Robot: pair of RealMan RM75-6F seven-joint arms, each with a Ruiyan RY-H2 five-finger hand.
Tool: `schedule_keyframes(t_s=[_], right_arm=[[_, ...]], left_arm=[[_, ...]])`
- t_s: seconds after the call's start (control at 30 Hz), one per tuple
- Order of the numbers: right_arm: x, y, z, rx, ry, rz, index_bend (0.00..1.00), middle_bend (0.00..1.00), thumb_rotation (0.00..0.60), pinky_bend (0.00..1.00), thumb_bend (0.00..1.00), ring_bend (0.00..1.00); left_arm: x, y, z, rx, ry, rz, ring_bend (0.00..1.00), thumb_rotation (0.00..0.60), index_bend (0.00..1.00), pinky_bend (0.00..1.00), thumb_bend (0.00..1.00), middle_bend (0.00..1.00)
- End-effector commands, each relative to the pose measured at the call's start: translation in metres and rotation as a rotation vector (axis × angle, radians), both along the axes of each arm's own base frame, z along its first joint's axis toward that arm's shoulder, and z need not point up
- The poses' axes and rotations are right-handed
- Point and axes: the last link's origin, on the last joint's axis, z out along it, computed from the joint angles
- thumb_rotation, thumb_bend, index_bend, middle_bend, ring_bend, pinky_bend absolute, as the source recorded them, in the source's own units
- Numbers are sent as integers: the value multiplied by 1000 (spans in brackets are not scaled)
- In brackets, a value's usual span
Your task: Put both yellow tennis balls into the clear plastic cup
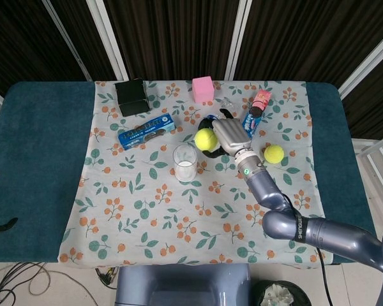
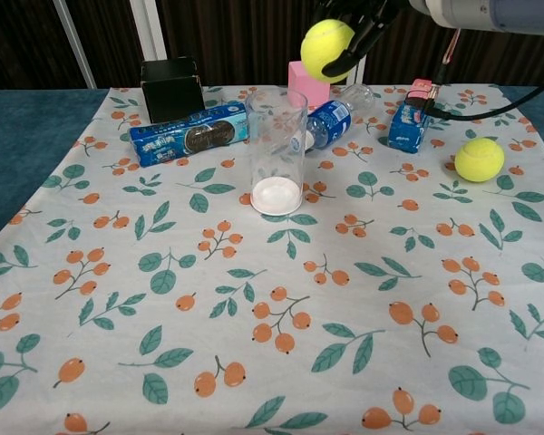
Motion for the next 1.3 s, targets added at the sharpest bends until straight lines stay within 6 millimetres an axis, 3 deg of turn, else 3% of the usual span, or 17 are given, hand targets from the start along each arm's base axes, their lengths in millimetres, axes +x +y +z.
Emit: schedule_keyframes(t_s=[0.03, 0.57, 0.9, 1.3], right_arm=[[4, 1, -3, 4, -6, 9, 502, 467, 600, 66, 422, 557], [31, 16, -24, 32, -54, 80, 502, 456, 600, 62, 423, 546], [34, 18, -39, 65, -32, 74, 498, 390, 600, 22, 423, 446], [29, 18, -39, 100, -5, 37, 247, 210, 600, 0, 379, 276]], left_arm=[[0, 0, 0, -2, 0, 1, 0, 600, 0, 0, 23, 0], [0, 0, 0, 1, -2, 2, 0, 600, 0, 0, 23, 0], [-1, 0, 2, 4, -8, 6, 0, 600, 0, 0, 23, 0], [-2, -1, 3, 10, -9, 17, 0, 600, 0, 0, 23, 0]])
